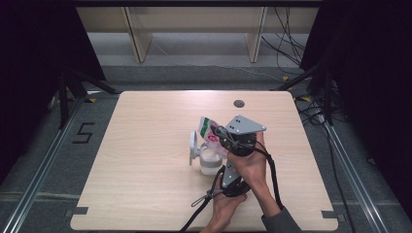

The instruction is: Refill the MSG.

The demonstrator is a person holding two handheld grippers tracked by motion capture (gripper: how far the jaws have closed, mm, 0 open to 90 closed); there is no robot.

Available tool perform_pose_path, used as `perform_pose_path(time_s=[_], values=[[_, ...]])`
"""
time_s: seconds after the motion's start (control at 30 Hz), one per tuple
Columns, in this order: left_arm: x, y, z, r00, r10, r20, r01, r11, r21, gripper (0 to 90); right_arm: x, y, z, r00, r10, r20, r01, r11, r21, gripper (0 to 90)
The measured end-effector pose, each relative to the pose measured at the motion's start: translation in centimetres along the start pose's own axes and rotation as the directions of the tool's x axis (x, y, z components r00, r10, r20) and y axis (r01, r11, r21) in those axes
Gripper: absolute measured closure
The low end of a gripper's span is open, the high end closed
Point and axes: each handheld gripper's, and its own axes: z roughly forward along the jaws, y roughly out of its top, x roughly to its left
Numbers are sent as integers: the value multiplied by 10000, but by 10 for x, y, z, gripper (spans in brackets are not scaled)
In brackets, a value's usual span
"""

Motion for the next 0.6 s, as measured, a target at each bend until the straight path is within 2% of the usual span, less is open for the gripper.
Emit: perform_pose_path(time_s=[0.03, 0.1, 0.23, 0.27, 0.33, 0.37, 0.5, 0.53, 0.57, 0.6], values=[[-1, 0, 1, 9999, -109, -28, 108, 9999, -117, 761, 0, 0, 0, 10000, 29, -66, -29, 10000, 26, 900], [1, 0, -1, 10000, 69, 15, -69, 9999, 97, 761, 0, 0, 1, 10000, -49, -6, 49, 10000, -1, 900], [0, 0, 0, 10000, -43, -11, 43, 10000, -45, 762, 1, 0, 1, 10000, -77, -23, 77, 10000, 15, 900], [1, 0, -1, 10000, 58, -19, -58, 10000, 48, 762, 1, 0, 1, 10000, -51, 11, 51, 10000, -12, 900], [0, 0, 0, 10000, -3, -6, 3, 10000, 12, 762, 1, 0, 1, 10000, 21, 59, -21, 10000, -42, 900], [0, 0, 0, 10000, 8, -16, -8, 10000, 19, 762, 1, 0, 1, 9999, 96, -81, -96, 9999, 54, 900], [0, 0, 0, 10000, 61, -31, -61, 10000, 37, 762, 0, 0, 0, 10000, -6, -86, 6, 10000, 8, 900], [0, 0, 0, 10000, 16, -13, -16, 10000, 18, 762, -1, 0, 0, 9999, -163, 37, 163, 9999, -12, 900], [0, 0, 0, 10000, 5, -20, -5, 10000, 18, 762, 0, 0, 1, 10000, 19, -43, -19, 10000, 56, 900], [0, 0, 0, 10000, -9, 0, 9, 10000, 22, 762, 1, 0, 1, 10000, -31, -18, 31, 10000, 23, 900]])
